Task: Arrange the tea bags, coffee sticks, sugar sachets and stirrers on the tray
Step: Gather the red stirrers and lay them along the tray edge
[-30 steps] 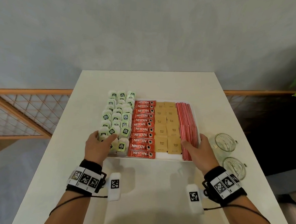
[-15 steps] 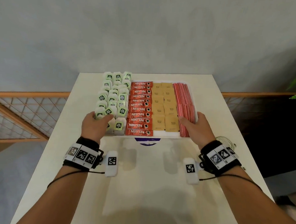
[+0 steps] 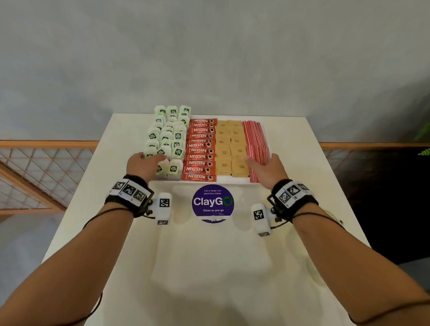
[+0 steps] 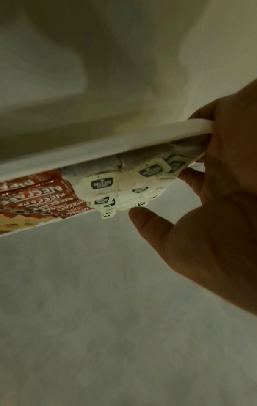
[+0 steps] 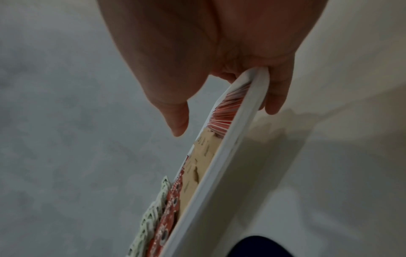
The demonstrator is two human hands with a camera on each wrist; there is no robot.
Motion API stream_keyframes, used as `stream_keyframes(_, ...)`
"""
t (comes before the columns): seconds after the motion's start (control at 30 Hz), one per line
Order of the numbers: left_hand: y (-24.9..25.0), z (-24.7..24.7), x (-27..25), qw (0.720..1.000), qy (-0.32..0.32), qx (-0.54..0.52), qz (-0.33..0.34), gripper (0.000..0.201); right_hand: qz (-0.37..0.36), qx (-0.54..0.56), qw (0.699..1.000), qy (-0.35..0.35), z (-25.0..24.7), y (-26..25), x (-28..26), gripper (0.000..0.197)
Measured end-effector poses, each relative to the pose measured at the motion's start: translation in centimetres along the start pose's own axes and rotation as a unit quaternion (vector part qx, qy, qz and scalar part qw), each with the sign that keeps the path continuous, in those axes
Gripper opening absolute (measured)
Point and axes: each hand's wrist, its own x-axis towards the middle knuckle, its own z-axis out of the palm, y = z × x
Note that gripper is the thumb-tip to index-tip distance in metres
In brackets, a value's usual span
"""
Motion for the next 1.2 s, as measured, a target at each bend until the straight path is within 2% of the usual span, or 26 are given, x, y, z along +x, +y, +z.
stream_keyframes(0.13, -1.0, 1.1, 1.1, 0.998, 0.01, 0.054, -0.008, 0.045, 0.025, -0.046, 0.999, -0.002, 1.3, 1.0, 1.0, 0.093)
stream_keyframes(0.37, -2.0, 1.5, 1.3, 0.975, 0.006, 0.222, -0.03, 0.083, 0.009, -0.081, 0.997, 0.001, 2.7, 2.4, 1.4, 0.107)
stream_keyframes(0.47, -1.9, 1.1, 1.5, 0.956, -0.017, 0.293, -0.027, 0.091, 0.014, -0.097, 0.995, -0.024, 2.4, 2.6, 1.4, 0.129)
stream_keyframes(0.5, -1.9, 0.9, 1.5, 0.954, -0.023, 0.298, -0.027, 0.094, 0.012, -0.107, 0.994, -0.035, 2.3, 2.7, 1.4, 0.131)
stream_keyframes(0.53, -2.1, 0.7, 1.5, 0.953, -0.029, 0.3, -0.027, 0.098, 0.008, -0.119, 0.992, -0.046, 2.0, 2.7, 1.2, 0.126)
stream_keyframes(0.67, -3.8, -1.0, 1.6, 0.931, -0.04, 0.363, 0.013, 0.1, -0.022, -0.18, 0.982, -0.055, 1.2, 3.9, 0.3, 0.079)
stream_keyframes(0.8, -6.1, -3.2, 2.0, 0.883, -0.077, 0.457, 0.072, 0.109, 0.002, -0.271, 0.961, -0.05, 0.7, 5.1, -0.5, 0.072)
stream_keyframes(0.87, -6.5, -3.7, 1.7, 0.858, -0.094, 0.493, 0.108, 0.095, 0.01, -0.289, 0.956, -0.056, 0.7, 5.7, -0.5, 0.065)
stream_keyframes(1.0, -6.5, -3.9, 1.1, 0.826, -0.1, 0.53, 0.164, 0.057, 0.006, -0.3, 0.953, -0.05, 1.2, 6.1, -0.2, 0.04)
stream_keyframes(1.2, -5.9, -3.2, 1.7, 0.825, -0.108, 0.531, 0.159, 0.046, 0.008, -0.271, 0.962, -0.03, 1.4, 5.8, 0.4, 0.031)
